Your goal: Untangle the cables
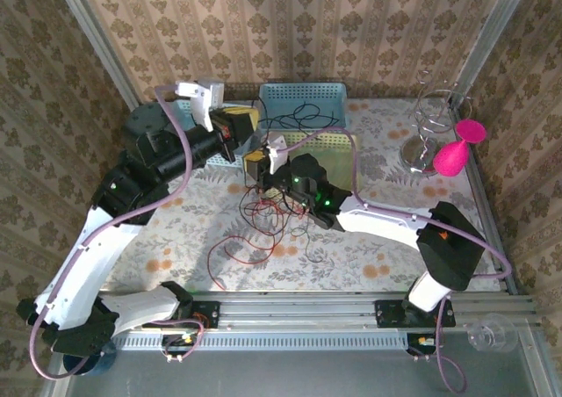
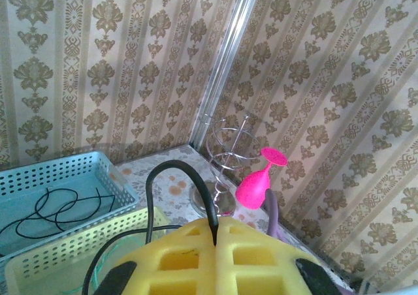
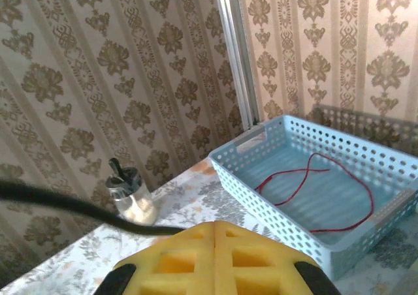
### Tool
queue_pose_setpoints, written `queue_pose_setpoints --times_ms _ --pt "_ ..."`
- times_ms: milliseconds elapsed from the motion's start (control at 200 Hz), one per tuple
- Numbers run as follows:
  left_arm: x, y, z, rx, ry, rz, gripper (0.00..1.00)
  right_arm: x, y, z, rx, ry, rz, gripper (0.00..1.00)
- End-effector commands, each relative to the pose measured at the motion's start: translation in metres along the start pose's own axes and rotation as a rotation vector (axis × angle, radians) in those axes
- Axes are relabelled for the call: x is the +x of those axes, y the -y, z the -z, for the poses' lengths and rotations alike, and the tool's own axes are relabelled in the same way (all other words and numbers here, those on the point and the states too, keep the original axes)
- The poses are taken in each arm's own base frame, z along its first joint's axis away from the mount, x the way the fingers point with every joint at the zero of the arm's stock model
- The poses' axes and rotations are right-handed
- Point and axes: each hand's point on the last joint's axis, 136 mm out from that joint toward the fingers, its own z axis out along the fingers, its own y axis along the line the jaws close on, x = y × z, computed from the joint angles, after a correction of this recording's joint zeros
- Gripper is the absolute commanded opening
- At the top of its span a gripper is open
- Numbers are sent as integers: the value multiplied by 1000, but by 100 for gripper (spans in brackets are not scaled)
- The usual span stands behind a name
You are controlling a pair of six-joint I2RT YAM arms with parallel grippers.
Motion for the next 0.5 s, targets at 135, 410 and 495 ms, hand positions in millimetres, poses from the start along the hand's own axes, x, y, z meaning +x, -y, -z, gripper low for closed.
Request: queue_pose_setpoints --times_ms 135,410,495 --pt "-2 -17 6 -14 32 60 0 -27 -24 43 -70 47 16 0" --pt "3 -18 1 19 19 119 0 -4 -18 62 -31 45 139 65" --pt "3 -17 1 24 16 127 0 -5 -17 55 -26 88 156 72"
